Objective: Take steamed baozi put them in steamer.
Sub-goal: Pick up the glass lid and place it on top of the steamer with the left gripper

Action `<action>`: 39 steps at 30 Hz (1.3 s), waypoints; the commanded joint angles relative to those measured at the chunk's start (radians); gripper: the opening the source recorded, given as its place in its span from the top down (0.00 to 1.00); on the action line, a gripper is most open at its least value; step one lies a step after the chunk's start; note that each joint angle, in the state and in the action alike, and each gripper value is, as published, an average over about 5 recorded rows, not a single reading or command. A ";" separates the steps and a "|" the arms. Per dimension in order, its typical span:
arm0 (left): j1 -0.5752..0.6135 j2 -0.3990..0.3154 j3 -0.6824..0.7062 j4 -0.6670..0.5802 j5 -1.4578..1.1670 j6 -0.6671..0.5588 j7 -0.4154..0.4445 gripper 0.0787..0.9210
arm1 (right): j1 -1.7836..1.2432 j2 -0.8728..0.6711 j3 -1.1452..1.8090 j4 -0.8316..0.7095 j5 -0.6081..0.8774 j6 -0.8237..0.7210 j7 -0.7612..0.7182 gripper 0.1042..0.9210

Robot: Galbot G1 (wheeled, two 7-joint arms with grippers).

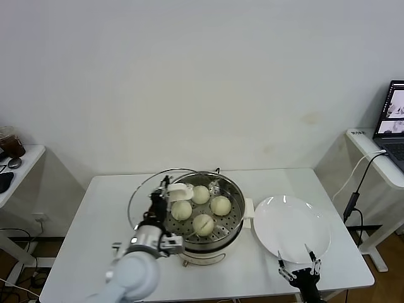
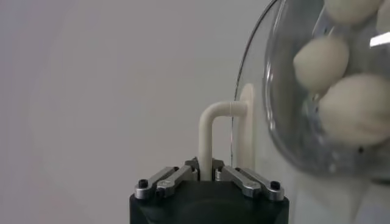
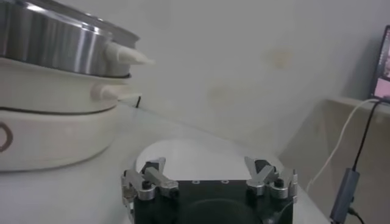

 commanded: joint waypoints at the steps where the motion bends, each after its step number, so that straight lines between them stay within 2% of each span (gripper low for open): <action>1: -0.089 -0.203 0.160 0.101 0.236 0.043 0.087 0.88 | 0.007 0.002 -0.005 -0.012 -0.041 0.007 0.007 0.12; 5: -0.089 -0.239 0.165 0.135 0.263 0.041 0.084 0.88 | 0.007 0.002 -0.010 -0.013 -0.040 0.008 0.007 0.12; 14: -0.090 -0.274 0.173 0.187 0.305 0.038 0.082 0.88 | 0.008 -0.001 -0.009 -0.019 -0.035 0.011 0.007 0.12; 39: -0.070 -0.284 0.138 0.248 0.343 0.018 0.061 0.88 | 0.004 -0.011 -0.016 -0.024 -0.030 0.019 0.004 0.12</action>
